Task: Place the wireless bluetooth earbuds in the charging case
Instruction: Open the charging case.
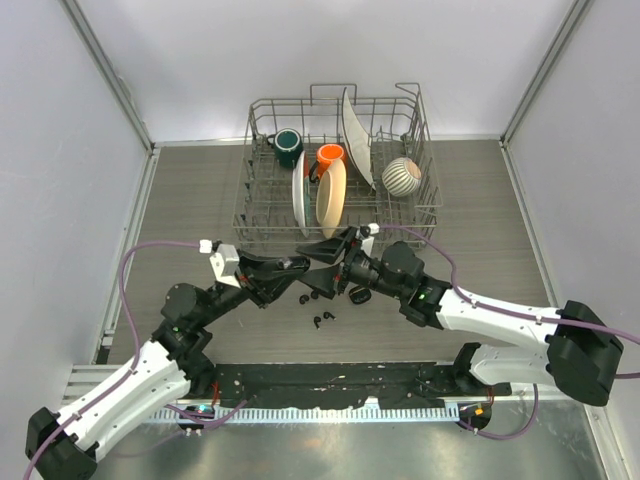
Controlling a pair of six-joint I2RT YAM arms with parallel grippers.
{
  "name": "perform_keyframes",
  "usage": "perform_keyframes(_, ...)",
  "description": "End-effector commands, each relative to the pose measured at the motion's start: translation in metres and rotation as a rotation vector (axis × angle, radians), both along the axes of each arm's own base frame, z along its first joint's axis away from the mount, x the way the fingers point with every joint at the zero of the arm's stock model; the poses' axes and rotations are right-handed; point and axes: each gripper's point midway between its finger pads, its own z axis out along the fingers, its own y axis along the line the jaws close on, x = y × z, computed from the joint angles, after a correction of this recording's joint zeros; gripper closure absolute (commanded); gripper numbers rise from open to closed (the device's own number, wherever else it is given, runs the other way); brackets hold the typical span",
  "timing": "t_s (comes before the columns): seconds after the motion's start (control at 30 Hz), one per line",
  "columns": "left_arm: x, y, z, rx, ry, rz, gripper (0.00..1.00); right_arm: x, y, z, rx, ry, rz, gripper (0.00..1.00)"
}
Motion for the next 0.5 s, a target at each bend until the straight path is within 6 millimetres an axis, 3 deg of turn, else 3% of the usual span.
perform_keyframes(0.0,0.001,0.003,0.032,-0.057,-0.099,0.021,0.95,-0.008,0.008,0.045,0.130,-0.054,0.039,0.35)
perform_keyframes(0.1,0.001,0.003,0.032,-0.055,-0.097,0.021,0.95,-0.012,0.011,0.048,0.149,-0.063,0.049,0.46)
perform_keyframes(0.2,0.003,0.004,0.030,-0.055,-0.077,0.033,0.92,-0.014,0.012,0.049,0.152,-0.076,0.050,0.71)
perform_keyframes(0.23,0.004,0.004,0.030,-0.057,-0.074,0.036,0.88,-0.014,0.011,0.051,0.154,-0.083,0.045,0.84)
perform_keyframes(0.33,0.005,0.005,0.028,-0.055,-0.047,0.042,0.84,-0.014,0.009,0.048,0.126,-0.111,0.032,0.99)
perform_keyframes(0.47,0.005,0.005,0.025,-0.059,-0.011,0.040,0.78,-0.012,0.009,0.042,0.065,-0.149,0.011,0.99)
